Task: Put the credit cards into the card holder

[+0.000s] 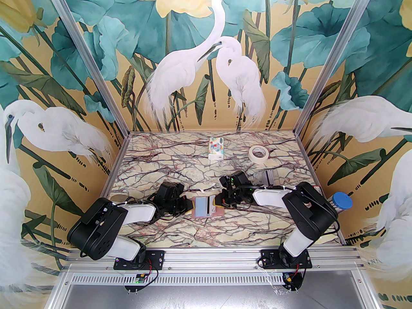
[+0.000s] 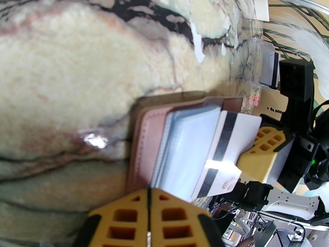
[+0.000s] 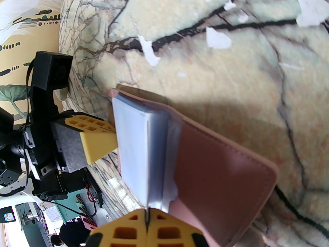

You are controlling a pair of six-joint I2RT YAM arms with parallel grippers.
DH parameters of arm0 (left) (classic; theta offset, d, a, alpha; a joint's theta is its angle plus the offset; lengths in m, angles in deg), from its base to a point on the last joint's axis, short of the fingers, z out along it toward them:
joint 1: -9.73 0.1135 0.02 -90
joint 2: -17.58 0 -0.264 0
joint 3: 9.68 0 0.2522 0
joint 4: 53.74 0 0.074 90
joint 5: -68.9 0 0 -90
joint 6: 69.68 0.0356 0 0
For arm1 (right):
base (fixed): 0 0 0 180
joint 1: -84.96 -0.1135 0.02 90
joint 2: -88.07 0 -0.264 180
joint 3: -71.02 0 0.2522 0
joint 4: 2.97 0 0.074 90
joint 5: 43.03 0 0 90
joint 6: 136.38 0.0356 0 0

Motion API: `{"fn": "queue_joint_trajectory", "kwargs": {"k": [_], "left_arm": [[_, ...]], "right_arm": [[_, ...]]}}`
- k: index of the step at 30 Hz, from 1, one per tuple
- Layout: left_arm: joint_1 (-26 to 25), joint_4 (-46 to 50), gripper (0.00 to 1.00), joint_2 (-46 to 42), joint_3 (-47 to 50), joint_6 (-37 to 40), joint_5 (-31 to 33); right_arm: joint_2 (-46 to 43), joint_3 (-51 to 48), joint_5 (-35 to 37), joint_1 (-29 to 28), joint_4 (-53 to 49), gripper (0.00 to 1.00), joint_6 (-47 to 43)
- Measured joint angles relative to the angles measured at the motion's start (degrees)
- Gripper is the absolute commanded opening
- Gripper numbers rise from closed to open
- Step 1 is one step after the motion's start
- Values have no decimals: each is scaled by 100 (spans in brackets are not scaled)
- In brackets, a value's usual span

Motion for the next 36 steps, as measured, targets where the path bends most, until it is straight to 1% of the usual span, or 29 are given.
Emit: {"fn": "queue_joint_trajectory", "kwargs": {"k": [28,36], "left_arm": [[-2,-98,5,33,26,0,-7],[-2,-101,5,37,26,2,-9]], "right_arm": [[332,4,-208,-2,197,0,-2],[376,175,-225,0,-59,0,-122]]}}
